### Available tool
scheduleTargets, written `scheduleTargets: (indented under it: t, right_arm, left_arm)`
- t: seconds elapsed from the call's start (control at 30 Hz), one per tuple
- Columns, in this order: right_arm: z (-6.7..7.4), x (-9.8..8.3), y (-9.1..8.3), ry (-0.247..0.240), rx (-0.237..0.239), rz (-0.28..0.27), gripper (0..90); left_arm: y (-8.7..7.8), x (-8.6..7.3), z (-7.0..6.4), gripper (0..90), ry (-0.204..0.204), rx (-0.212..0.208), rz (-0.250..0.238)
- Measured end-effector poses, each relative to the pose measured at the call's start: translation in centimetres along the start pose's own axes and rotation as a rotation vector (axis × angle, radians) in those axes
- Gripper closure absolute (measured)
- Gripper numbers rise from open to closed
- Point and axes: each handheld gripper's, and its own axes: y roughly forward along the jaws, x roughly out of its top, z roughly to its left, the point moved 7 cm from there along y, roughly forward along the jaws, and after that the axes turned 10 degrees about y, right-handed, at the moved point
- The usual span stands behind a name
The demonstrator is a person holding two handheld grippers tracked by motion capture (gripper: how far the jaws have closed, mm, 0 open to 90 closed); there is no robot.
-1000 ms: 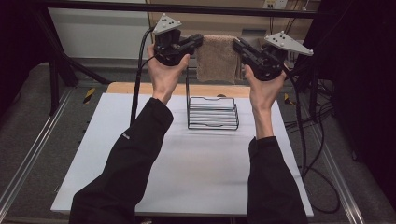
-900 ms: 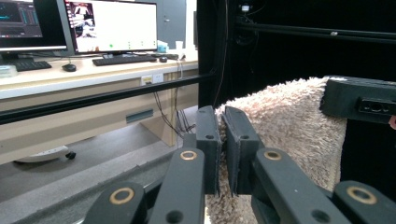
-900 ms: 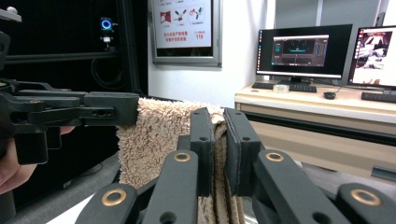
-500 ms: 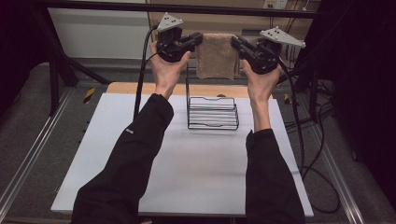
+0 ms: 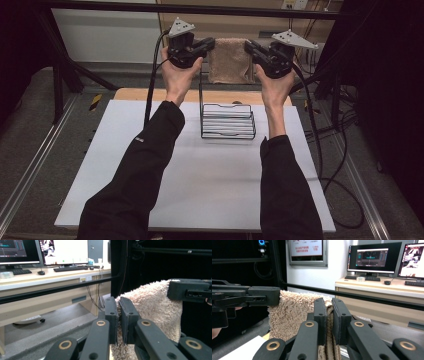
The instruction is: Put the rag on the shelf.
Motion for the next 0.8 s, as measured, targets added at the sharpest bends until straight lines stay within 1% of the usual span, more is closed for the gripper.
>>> scheduleTargets:
  t: [0.23,0.3,0.33,0.43,0.5,0.53,0.6,0.8]
  right_arm:
    - [-0.6,-1.3,0.0,0.001,-0.012,0.025,82.8]
    - [-0.7,-1.7,-0.1,-0.001,-0.014,0.032,82.8]
    - [-0.8,-1.9,-0.2,0.0,-0.013,0.036,82.8]
    - [-1.0,-2.6,-0.5,0.011,-0.006,0.043,82.8]
    - [-1.1,-3.0,-0.7,0.011,-0.002,0.049,82.7]
    - [-1.0,-3.2,-0.8,0.011,0.0,0.053,82.7]
    - [-1.1,-3.6,-1.0,0.009,0.0,0.056,82.7]
    - [-1.1,-4.2,-1.5,0.014,0.001,0.059,82.5]
  left_arm:
    - [0.3,-1.2,-0.6,84.6,0.017,-0.012,0.025]
    - [0.3,-1.6,-0.8,84.6,0.021,-0.022,0.03]
    - [0.2,-1.8,-0.9,84.6,0.029,-0.021,0.034]
    - [0.1,-2.3,-1.3,84.6,0.032,-0.031,0.036]
    - [0.0,-2.7,-1.5,84.6,0.035,-0.038,0.04]
    - [-0.1,-2.8,-1.7,84.7,0.034,-0.048,0.043]
    - [-0.2,-3.1,-2.0,84.6,0.033,-0.054,0.039]
    - [-0.7,-3.5,-2.8,84.6,0.044,-0.073,0.04]
